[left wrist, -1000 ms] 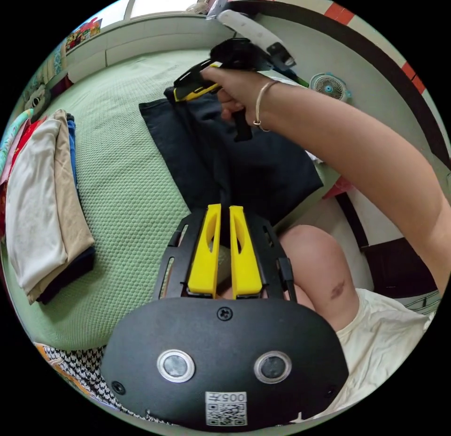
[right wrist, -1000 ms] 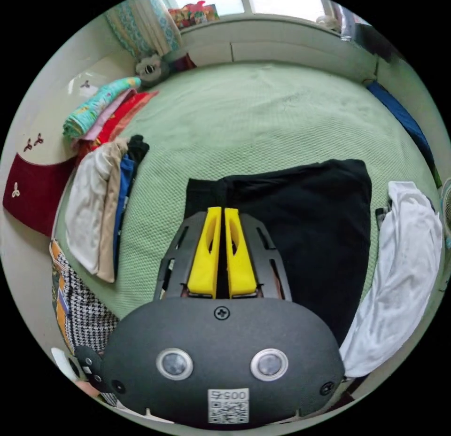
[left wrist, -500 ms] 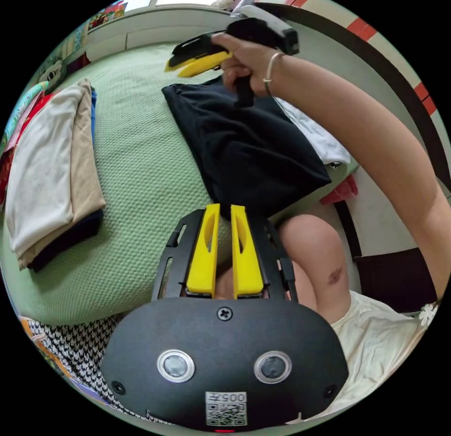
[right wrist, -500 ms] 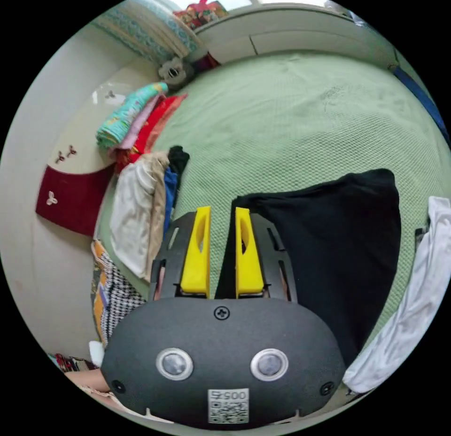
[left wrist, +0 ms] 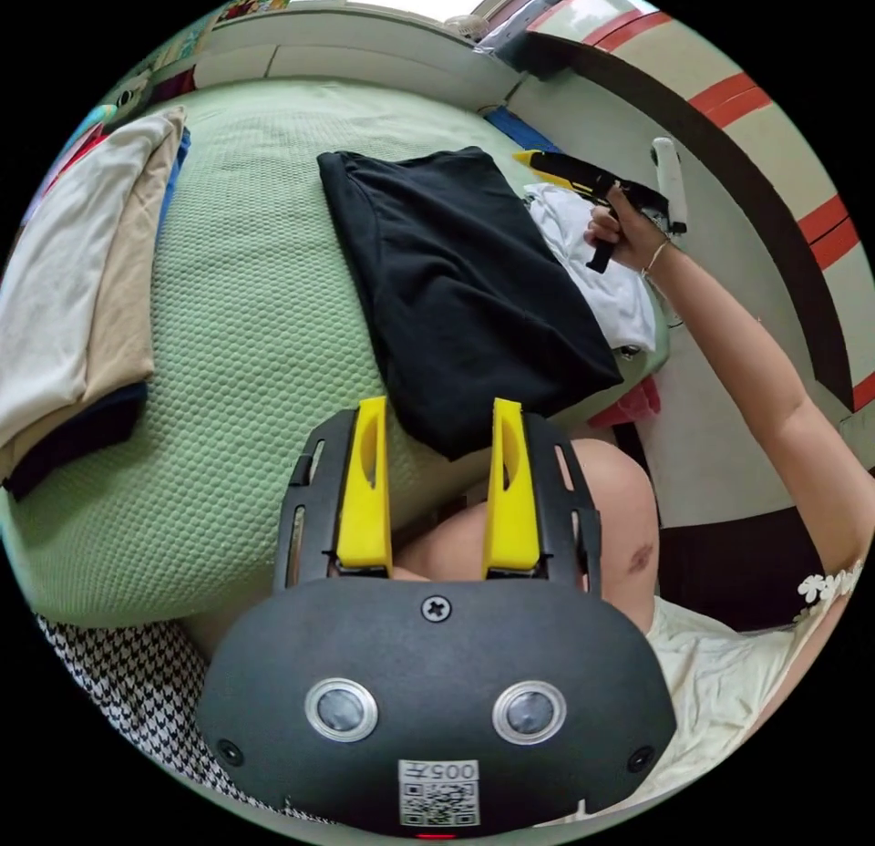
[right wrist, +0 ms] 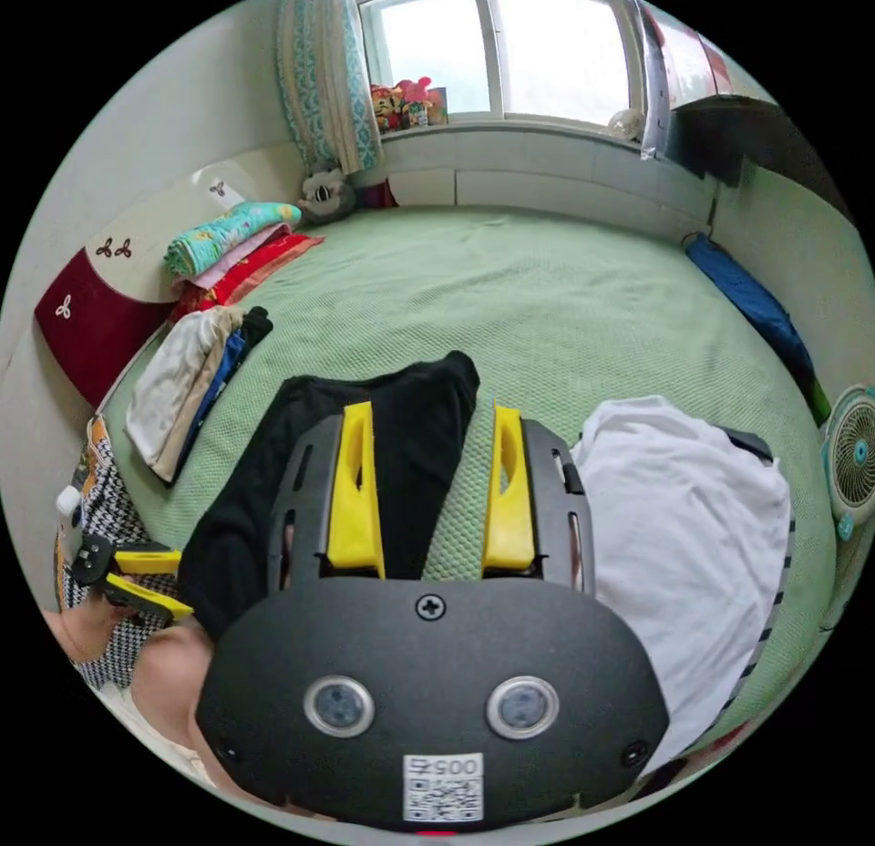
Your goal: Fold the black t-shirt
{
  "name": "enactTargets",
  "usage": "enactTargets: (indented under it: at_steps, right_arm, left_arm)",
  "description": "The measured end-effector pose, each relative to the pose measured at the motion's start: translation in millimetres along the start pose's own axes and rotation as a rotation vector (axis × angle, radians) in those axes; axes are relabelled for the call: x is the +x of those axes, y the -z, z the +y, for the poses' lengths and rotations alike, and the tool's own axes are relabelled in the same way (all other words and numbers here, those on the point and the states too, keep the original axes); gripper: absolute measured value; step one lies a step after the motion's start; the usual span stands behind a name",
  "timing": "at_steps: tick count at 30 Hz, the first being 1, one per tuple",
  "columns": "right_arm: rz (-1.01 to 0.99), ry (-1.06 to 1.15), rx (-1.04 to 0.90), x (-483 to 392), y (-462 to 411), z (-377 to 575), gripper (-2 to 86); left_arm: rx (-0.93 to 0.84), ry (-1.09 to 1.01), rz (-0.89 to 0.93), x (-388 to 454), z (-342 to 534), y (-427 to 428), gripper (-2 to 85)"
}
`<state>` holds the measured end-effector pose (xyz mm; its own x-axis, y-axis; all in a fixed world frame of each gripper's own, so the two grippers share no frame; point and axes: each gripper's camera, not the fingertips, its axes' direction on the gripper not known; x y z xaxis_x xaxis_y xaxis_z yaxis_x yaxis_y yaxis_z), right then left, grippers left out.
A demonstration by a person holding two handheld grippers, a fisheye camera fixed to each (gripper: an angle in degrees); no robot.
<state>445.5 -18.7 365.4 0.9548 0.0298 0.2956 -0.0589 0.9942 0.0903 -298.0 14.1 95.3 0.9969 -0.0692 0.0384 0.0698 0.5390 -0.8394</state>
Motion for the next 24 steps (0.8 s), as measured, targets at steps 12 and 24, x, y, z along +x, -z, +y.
enactTargets:
  at_steps: [12,24]
  right_arm:
    - [0.058,-0.004,-0.244,-30,-77,-27,13.5]
    - [0.098,0.099,-0.220,-84,-52,-36,2.5]
  left_arm:
    - [0.028,0.103,-0.023,-12,17,6,15.6]
    - [-0.069,0.004,-0.137,2,24,24,5.4]
